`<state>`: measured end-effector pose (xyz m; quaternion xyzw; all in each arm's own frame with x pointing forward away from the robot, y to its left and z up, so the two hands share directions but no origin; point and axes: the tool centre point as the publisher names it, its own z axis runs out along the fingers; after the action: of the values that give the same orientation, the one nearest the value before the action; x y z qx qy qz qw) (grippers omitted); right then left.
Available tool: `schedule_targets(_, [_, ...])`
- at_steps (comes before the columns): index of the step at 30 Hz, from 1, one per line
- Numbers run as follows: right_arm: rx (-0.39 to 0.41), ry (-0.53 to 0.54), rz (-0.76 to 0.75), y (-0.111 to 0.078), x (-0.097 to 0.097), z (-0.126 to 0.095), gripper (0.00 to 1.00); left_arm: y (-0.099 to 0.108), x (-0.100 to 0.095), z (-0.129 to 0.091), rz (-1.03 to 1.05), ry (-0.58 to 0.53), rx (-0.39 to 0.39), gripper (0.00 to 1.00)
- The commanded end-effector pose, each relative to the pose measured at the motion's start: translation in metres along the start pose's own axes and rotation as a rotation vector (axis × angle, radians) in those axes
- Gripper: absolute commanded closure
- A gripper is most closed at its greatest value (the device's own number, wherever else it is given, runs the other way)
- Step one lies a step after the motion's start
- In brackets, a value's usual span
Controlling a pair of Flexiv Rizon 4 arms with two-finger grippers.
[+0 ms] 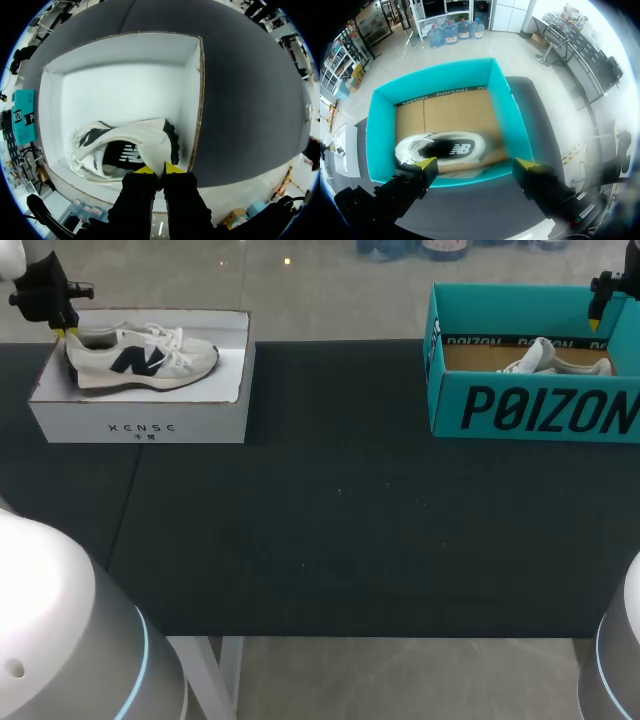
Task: Take the shoe out of the shoebox, open the shoe tongue, remove and reinsert the insole, then place the shoe into the shoebox
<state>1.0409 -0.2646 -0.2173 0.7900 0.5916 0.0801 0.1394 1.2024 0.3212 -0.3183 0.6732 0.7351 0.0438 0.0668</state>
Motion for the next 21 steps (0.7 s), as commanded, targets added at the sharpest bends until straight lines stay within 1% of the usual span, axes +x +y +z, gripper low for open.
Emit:
schedule_targets(1, [-0.001,-0.001,0.001,0.000,0.000,0.000,0.00,-0.015,-0.002,-0.018,-0.002,-0.005,-0.038,1.00])
schedule_targets(13, [-0.001,-0.001,0.001,0.000,0.000,0.000,0.00,-0.020,-0.013,-0.049,-0.009,-0.053,-0.070,1.00])
schedule_targets(21, [-0.001,-0.001,0.001,0.000,0.000,0.000,0.00,-0.021,-0.022,-0.090,-0.011,-0.081,-0.124,1.00])
